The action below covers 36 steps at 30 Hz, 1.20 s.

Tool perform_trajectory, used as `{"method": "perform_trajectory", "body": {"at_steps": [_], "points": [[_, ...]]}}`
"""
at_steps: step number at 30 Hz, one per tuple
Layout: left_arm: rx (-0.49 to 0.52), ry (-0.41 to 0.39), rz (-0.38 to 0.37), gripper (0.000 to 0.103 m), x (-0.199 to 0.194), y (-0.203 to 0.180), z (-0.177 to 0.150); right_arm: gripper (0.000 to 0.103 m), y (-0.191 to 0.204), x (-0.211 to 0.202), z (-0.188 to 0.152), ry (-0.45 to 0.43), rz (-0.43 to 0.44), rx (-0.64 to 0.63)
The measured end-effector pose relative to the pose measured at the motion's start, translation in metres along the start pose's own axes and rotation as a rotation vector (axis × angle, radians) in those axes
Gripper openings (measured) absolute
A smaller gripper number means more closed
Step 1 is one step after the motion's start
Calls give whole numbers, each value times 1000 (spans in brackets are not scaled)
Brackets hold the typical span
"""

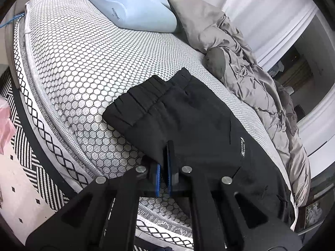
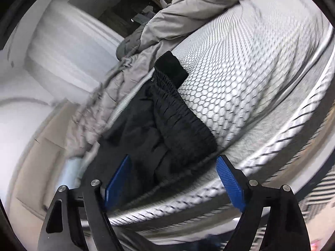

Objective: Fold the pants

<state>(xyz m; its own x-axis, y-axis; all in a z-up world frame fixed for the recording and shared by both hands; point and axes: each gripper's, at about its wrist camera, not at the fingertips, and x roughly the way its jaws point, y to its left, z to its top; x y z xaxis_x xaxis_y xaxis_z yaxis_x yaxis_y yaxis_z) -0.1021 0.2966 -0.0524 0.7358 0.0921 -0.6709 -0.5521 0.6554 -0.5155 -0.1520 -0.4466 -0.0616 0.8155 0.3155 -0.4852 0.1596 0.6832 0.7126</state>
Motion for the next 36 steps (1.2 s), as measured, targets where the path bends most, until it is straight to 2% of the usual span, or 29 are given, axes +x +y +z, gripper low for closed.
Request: {"method": "perform_trajectory", "body": {"at_steps": [2,3,5,6,7,8,10,12,15,17,19,21,22,25,27,28,29,30,31,32,33,34,35,36], "points": [[5,2,3,2,1,-4,0,71,-12,9,9,-5,42,92],[7,3,6,2,3,-6,1,55,-14,11,13,-22,37,122],[4,3,2,2,3,-8,1,41,-8,6,24,-68,-25,113],[6,2,3,2,1,-8,0,23,-1,0,29,-105,-64,81],[7,4,4,2,1,-7,-1,14,8,-12,33,-164,-108,47],[7,7,7,2,2,-7,-1,14,16,-24,34,-214,-134,21],[10,13,21,2,6,-5,-3,13,25,-37,33,-239,-183,-27],[2,20,21,2,11,-3,-5,13,24,-34,23,-198,-287,-62],[-4,29,8,2,12,2,-7,15,1,-21,12,-104,-294,34],[5,27,3,2,10,1,-6,24,0,-28,11,-121,-274,47],[8,26,5,2,11,1,-4,41,10,-36,16,-176,-293,0],[5,25,7,2,11,3,-2,44,28,-38,30,-200,-303,-101],[-2,25,6,2,12,4,-2,50,38,-33,40,-181,-295,-148],[-3,27,4,2,13,6,-3,57,51,-6,72,-124,-287,-226],[1,31,7,2,14,7,-3,61,48,22,95,-62,-318,-257],[3,33,9,2,14,7,-3,59,41,31,101,-29,-318,-259],[4,35,10,2,13,7,-3,49,32,40,107,22,-304,-255],[5,35,12,2,13,7,-2,19,24,49,111,65,-284,-238],[7,35,15,2,13,7,-2,12,19,54,112,101,-287,-231],[11,41,21,2,14,8,-1,12,17,52,111,95,-347,-248],[14,54,32,3,16,8,-1,6,17,47,109,84,-384,-263],[14,60,35,3,18,9,-1,6,14,41,107,67,-458,-270],[12,60,33,3,19,9,0,6,7,32,104,41,-571,-263],[10,59,34,3,19,8,-1,6,0,23,102,20,-625,-228]]}}
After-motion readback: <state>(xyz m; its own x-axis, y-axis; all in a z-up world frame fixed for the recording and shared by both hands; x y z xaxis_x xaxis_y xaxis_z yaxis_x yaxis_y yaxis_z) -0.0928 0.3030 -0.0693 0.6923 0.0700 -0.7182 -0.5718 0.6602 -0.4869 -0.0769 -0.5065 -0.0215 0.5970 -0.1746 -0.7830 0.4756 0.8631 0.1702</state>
